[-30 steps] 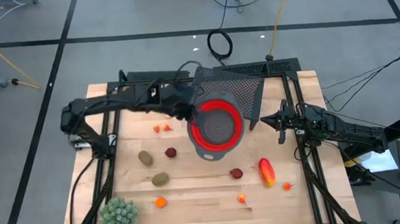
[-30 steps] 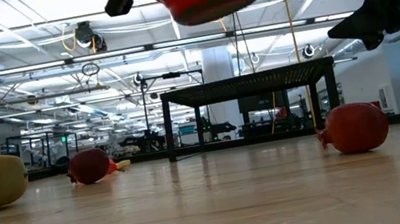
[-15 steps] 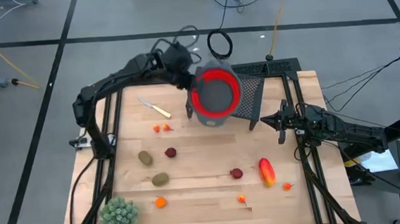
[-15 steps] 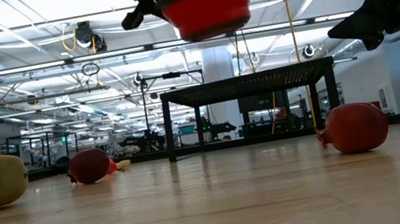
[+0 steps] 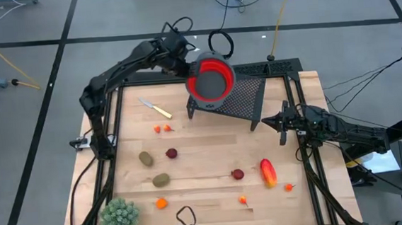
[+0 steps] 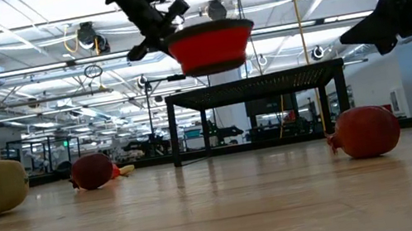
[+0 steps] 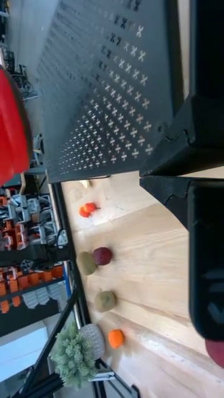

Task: Pick & Place Fruit
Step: Put the strainer bowl on the black shelf

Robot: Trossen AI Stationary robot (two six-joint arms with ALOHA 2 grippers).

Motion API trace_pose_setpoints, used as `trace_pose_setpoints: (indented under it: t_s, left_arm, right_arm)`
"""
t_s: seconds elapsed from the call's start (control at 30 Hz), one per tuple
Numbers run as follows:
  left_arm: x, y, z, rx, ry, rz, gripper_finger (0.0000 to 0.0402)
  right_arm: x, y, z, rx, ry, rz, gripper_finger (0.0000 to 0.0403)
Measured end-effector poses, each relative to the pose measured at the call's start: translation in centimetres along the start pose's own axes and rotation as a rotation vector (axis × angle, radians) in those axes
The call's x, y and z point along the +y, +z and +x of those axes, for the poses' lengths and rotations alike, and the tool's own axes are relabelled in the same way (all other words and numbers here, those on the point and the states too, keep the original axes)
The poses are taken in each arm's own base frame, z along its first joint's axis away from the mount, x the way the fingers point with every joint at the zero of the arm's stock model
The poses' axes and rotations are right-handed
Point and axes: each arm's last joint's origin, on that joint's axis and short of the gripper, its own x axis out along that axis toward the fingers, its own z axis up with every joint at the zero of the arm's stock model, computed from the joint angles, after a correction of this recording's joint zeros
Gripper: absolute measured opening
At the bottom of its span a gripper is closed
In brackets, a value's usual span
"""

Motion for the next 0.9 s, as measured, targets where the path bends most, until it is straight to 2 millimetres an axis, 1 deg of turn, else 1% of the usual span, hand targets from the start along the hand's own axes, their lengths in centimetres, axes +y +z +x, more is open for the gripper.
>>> trace_pose_setpoints:
  t_s: [0.17, 0.4, 0.67, 0.9]
  left_arm:
    - [0.8, 0.3, 1.3, 0.036, 0.033, -0.008, 0.0000]
    - [1.1, 0.3, 1.7, 0.053, 0.048, -0.003, 0.0000]
    - [0.5, -0.1, 1.8, 0.058, 0.038, 0.018, 0.0000]
    - [0.3, -0.1, 2.6, 0.059, 0.039, 0.023, 0.0000]
  right_arm:
    - [0.0, 0.0, 0.0, 0.001, -0.001, 0.000, 0.0004]
    - [0.0, 0.0, 0.0, 0.000, -0.001, 0.000, 0.0004]
    - [0.0, 0.0, 0.0, 0.000, -0.001, 0.000, 0.0004]
    - [0.0, 0.0, 0.0, 0.000, -0.001, 0.000, 0.0004]
